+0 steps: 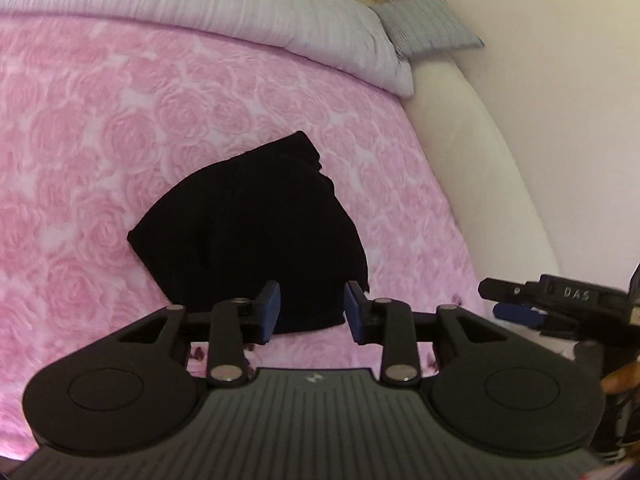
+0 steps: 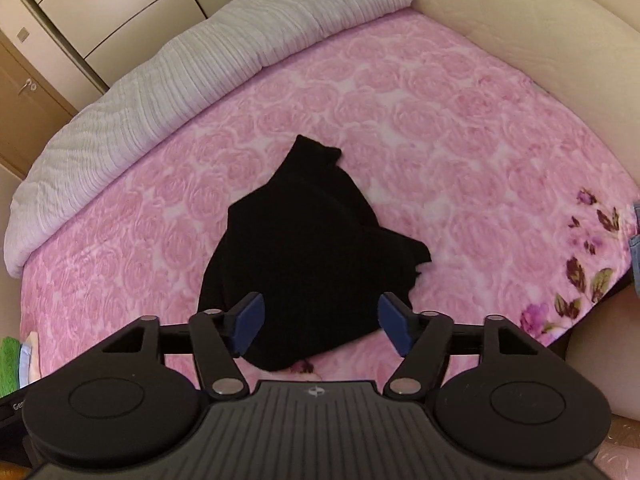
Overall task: Fold clothes
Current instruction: 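Release the black garment onto the bed with both grippers, then move both grippers down toward the black garment on the bed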
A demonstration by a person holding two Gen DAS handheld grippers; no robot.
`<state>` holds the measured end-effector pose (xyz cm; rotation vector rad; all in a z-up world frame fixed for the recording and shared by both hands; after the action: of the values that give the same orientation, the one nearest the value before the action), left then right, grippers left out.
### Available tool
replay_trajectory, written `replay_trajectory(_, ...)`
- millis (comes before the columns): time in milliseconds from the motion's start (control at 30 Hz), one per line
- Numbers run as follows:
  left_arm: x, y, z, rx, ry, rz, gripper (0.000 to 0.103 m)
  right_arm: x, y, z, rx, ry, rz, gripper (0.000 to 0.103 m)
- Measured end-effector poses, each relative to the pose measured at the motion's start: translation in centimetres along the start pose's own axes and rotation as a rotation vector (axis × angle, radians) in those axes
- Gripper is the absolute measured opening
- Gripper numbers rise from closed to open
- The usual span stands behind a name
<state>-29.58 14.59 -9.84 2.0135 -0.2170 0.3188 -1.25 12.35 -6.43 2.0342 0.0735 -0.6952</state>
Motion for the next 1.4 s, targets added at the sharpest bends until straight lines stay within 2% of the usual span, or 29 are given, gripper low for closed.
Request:
replay_trajectory(200,3.1,0.9,3.4,0.012,-0.057,-0.072,0.040,1.6,2.7,3.8,-0.023,0.009,-0.014,0.071)
replay_trajectory(533,7.6,4.4,12.4,0.030,-0.094,-0.162,0.045,6.2,7.6,10.9,-0.065,0.018,-0.019,0.072)
replay_trajectory(767,9.0,8.5,16.6,0.080,-0.095,-0.228,0.053,6.5,9.7,14.7,-0.089,0.075,-0.059,0.076)
replay_trajectory(1033,9.3,10.8,18.8,0.096,-0.103,-0.286,0.059,5.8,10.9,17.1,-0.103,0.105,-0.094,0.080)
replay_trajectory(1233,9.1,11.2,19.2,0.108,-0.114,-0.296,0.063,5.9,10.7,17.7,-0.101,0.111,-0.095,0.082)
replay_trajectory(1400,7.4,11.0,18.8,0.103,-0.094,-0.295,0.063,5.0,10.0,17.6,-0.106,0.127,-0.079,0.083)
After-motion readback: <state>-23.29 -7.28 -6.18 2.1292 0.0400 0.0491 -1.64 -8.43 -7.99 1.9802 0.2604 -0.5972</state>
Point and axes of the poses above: each gripper's, at about its wrist camera, not at the fingertips, and y roughly against the way its jaws point, x to its right, z to its underside, the point moved 3 cm from there along -y, roughly the way its jaws point, and after that the axes turned 15 degrees about -z, right-handed, at the moved point
